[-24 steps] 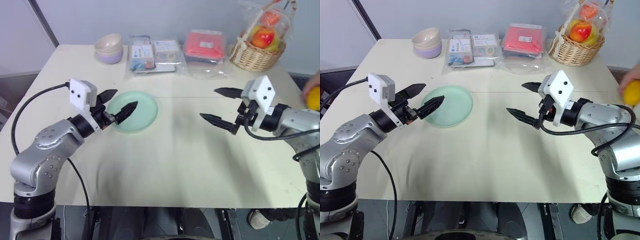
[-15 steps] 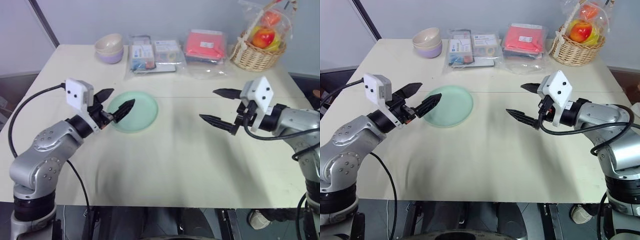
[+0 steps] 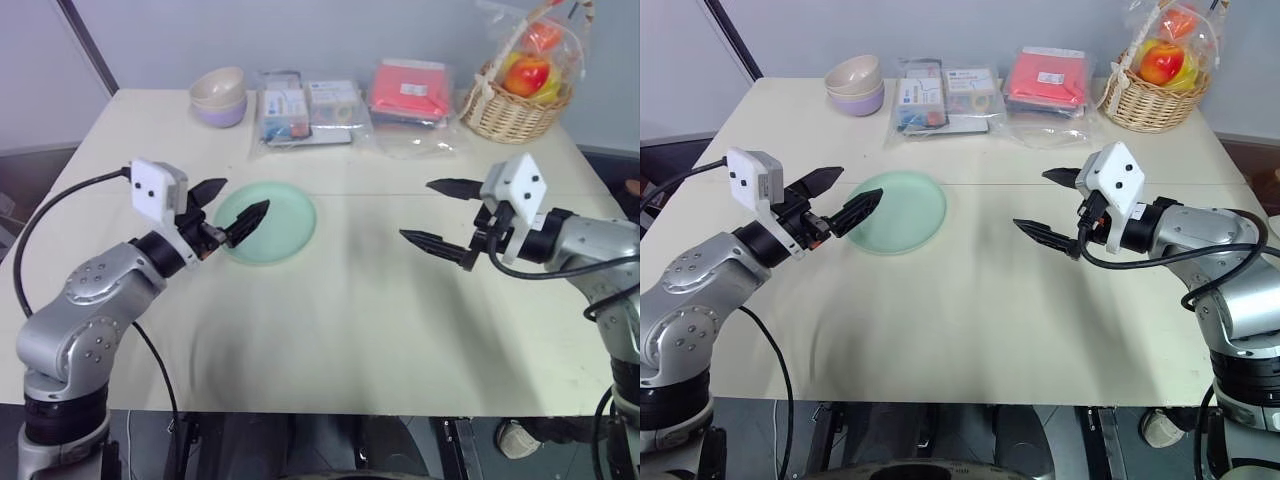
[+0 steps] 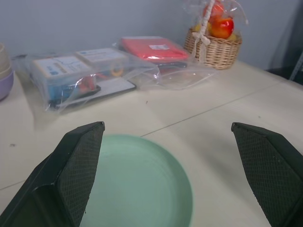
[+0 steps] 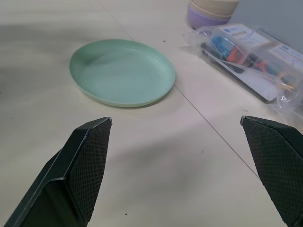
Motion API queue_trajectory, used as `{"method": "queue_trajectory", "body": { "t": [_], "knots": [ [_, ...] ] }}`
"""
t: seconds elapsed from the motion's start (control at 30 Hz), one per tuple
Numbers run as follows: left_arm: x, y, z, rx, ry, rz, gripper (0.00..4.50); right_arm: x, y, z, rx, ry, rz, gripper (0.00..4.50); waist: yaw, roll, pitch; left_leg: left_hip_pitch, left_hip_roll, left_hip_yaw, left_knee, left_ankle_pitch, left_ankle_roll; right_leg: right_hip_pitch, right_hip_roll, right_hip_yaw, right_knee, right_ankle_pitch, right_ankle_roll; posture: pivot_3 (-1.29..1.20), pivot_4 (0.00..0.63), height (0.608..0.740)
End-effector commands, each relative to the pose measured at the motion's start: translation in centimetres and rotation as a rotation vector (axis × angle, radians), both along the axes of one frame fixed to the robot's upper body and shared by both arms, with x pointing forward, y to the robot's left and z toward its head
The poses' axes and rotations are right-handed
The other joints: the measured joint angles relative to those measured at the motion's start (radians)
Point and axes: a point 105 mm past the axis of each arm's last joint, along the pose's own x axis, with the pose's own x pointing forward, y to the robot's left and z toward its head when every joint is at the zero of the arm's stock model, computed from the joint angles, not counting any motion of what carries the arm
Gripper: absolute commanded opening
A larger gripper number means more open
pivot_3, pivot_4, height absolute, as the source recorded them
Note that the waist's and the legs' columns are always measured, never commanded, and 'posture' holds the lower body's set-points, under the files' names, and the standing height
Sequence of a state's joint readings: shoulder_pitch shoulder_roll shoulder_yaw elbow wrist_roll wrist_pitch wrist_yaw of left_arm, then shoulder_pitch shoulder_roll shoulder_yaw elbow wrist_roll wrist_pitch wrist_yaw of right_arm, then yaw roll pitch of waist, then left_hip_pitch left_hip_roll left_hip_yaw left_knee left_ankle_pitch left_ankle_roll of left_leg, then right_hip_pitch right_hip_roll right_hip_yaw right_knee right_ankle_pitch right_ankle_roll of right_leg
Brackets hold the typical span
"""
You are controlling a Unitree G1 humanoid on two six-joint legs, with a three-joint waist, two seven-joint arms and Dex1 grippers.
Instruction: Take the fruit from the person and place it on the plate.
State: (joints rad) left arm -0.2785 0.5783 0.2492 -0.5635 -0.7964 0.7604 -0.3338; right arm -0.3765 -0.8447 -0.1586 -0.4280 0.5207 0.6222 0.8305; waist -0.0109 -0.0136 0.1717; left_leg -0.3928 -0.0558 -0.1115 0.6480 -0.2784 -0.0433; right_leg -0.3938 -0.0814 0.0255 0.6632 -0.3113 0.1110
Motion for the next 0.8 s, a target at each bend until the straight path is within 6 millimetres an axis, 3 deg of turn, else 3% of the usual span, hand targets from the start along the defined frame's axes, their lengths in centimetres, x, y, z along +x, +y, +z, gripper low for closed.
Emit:
{"method": "queue_trajectory", "body": {
  "t": [0.03,0.8],
  "knots": [
    [-0.49,-0.44,0.93,0.006,-0.043,-0.015,4.50,-0.23,0.26,1.24,-0.011,-0.061,0.013,4.45,0.000,0.000,0.000,0.000,0.000,0.000,0.000,0.000,0.000,0.000,0.000,0.000,0.000,0.000,0.000,0.00,0.150,0.740],
    [-0.45,-0.67,1.08,-0.004,-0.046,-0.020,4.50,-0.24,0.09,1.31,-0.009,-0.063,0.001,4.45,0.000,0.000,0.000,0.000,0.000,0.000,0.000,0.000,0.000,0.000,0.000,0.000,0.000,0.000,0.000,0.00,0.150,0.740]
  ]
}}
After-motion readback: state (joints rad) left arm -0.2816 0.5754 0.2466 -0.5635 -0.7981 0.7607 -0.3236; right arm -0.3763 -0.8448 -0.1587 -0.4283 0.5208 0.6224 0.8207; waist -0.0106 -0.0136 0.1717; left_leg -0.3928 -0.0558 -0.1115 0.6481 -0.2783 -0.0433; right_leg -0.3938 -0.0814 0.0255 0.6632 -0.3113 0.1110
